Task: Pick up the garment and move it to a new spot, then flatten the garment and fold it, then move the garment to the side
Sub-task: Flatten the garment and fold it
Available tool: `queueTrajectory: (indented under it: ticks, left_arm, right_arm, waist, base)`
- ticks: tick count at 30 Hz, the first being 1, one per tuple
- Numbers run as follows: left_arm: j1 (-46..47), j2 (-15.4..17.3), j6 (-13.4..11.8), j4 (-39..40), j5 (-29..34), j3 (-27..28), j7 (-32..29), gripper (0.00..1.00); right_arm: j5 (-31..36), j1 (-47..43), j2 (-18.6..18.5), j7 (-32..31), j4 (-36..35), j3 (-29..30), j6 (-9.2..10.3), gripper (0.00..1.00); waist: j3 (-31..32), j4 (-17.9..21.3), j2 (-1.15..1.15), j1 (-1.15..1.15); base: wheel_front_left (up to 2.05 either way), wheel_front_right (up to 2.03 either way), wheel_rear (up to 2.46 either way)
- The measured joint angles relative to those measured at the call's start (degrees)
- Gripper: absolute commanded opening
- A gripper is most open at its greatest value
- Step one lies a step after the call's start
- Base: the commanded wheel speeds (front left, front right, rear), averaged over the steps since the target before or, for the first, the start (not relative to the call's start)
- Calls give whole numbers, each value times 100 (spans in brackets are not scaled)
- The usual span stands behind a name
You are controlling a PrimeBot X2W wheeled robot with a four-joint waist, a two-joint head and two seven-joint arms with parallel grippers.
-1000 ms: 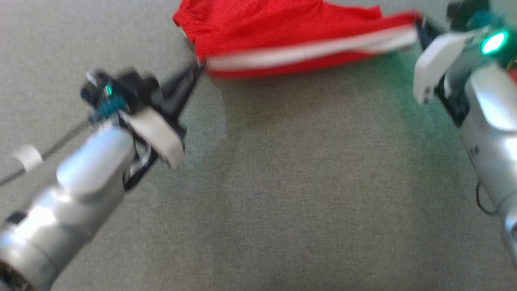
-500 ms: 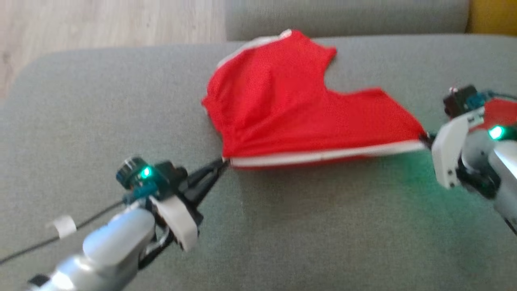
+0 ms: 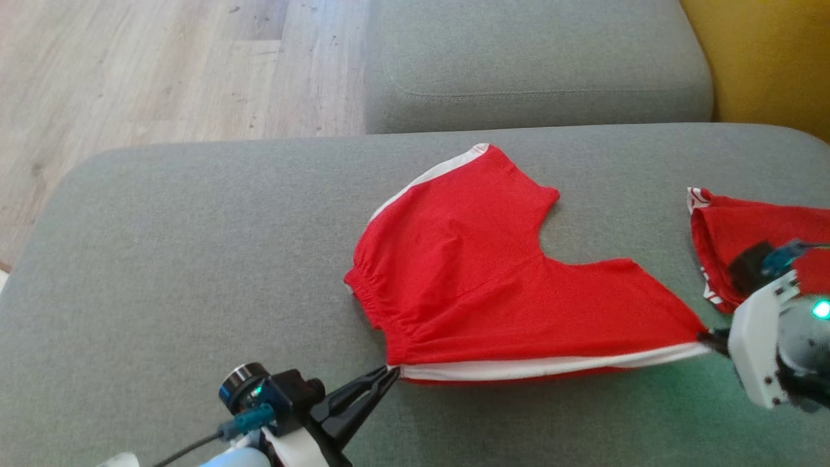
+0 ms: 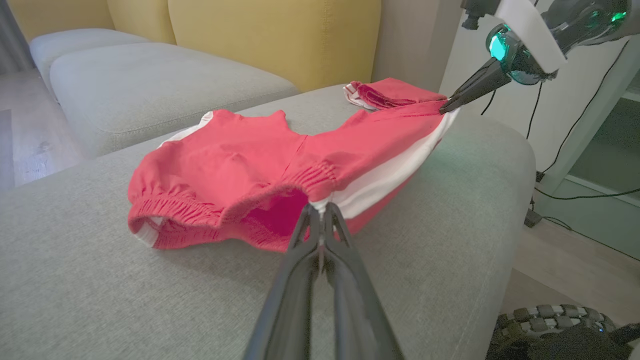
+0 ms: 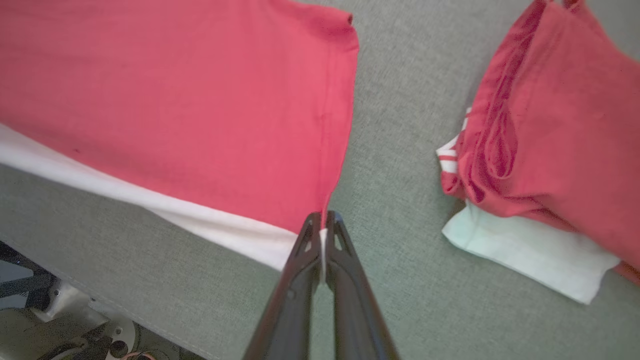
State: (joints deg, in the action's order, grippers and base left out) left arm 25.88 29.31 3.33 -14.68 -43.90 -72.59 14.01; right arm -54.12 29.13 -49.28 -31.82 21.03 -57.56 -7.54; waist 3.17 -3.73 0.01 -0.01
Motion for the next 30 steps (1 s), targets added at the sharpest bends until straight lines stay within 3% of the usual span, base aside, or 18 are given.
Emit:
queueTrajectory:
  ticks: [6, 16, 24, 30]
  left_arm:
    - [-34, 138, -281, 268, -79, 103, -33, 0]
    - [495, 47, -391, 192, -198, 481, -33, 0]
    - [1120, -382, -275, -401, -208, 600, -142, 0]
    - [1612, -845, -75, -998, -209, 627, -186, 0]
  right_arm:
    - [141, -36, 7, 258, -181, 645, 0, 0]
    - [795, 609, 435, 450, -42, 1591, 0, 0]
    - [1441, 1472, 739, 459, 363, 1919, 0, 0]
    - [1861, 2114, 806, 469, 846, 1689, 0, 0]
  waist:
    - [-72, -129, 0, 1]
    - [-558, -416, 0, 2]
    - [-1206, -819, 0, 2]
    - [-1669, -1157, 0, 3]
  base:
    - [0, 0, 0]
    - [0, 0, 0]
    - [0, 0, 0]
    - [0, 0, 0]
